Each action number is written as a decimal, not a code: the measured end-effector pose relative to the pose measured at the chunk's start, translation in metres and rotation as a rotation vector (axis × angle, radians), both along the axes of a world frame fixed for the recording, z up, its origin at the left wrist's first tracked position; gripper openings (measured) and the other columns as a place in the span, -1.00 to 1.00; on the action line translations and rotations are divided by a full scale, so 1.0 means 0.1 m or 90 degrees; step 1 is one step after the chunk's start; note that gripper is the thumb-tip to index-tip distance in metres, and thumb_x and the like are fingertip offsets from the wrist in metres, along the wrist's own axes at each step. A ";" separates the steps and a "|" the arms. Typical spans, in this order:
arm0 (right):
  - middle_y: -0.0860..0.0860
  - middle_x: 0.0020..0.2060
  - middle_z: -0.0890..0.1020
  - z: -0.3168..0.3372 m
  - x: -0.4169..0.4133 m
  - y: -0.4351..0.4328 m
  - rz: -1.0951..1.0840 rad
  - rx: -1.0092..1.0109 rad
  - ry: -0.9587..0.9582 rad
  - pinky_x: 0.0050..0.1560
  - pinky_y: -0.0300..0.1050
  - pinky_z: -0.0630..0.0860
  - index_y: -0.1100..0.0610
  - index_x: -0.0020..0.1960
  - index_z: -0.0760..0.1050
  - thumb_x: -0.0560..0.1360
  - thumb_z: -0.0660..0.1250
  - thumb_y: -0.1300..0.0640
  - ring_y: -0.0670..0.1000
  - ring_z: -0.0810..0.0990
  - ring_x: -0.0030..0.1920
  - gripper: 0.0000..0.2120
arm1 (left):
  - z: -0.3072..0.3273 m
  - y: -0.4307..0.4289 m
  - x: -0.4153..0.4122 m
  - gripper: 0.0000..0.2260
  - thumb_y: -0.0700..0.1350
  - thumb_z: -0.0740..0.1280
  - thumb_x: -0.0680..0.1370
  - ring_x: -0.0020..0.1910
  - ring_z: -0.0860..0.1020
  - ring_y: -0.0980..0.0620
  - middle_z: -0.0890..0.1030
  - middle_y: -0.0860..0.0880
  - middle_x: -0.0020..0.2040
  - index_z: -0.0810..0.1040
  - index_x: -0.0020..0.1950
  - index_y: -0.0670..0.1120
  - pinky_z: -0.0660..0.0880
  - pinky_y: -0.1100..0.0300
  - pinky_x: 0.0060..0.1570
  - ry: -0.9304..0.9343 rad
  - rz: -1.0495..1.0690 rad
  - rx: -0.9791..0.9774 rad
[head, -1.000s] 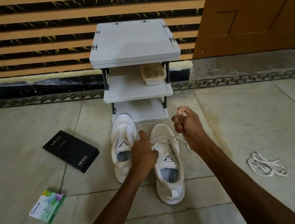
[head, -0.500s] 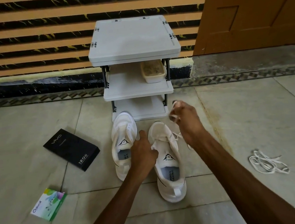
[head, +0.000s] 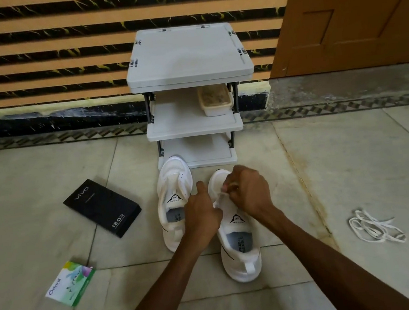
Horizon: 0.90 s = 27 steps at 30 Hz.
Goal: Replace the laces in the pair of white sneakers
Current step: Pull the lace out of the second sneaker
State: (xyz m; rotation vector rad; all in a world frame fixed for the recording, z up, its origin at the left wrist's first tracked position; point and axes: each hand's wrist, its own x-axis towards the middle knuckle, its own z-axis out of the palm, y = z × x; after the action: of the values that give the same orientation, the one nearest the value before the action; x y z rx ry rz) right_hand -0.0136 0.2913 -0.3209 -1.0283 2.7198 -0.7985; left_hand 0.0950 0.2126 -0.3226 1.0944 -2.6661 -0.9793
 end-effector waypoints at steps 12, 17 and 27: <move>-0.07 -0.05 0.71 0.52 -0.26 0.09 -0.093 -0.206 -0.167 0.02 -0.20 0.58 0.01 -0.06 0.66 0.53 0.37 0.17 -0.15 0.65 -0.10 -0.89 | -0.08 0.03 -0.04 -0.62 -0.14 0.33 0.50 0.07 0.56 -0.07 0.54 -0.04 0.11 0.43 0.31 0.04 0.44 0.15 -0.09 -0.003 -0.043 -0.060; -0.02 -0.07 0.70 0.07 -0.08 0.30 -0.075 0.048 -0.079 -0.12 -0.21 0.53 0.01 0.00 0.67 0.46 0.43 -0.05 -0.01 0.66 -0.10 -0.82 | -0.12 -0.04 -0.21 -0.73 -0.17 0.32 0.54 0.15 0.52 -0.06 0.46 -0.07 0.21 0.59 0.22 0.00 0.46 0.17 0.08 0.037 -0.114 -0.051; 0.00 -0.52 0.48 -0.16 0.08 0.42 -0.087 0.072 -0.058 -0.46 -0.21 0.25 0.14 -0.37 0.57 0.50 0.34 -0.01 -0.02 0.47 -0.47 -0.67 | -0.14 -0.16 -0.49 -0.89 -0.14 0.36 0.52 0.07 0.51 -0.01 0.62 -0.05 0.00 0.69 -0.12 -0.07 0.49 0.14 0.01 -0.019 -0.244 -0.091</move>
State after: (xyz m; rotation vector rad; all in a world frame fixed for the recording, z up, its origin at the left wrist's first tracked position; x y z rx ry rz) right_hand -0.0054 0.3336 -0.3372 -0.7721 2.7445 -0.6840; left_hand 0.0456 0.1969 -0.3364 0.5867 -2.9800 -0.8072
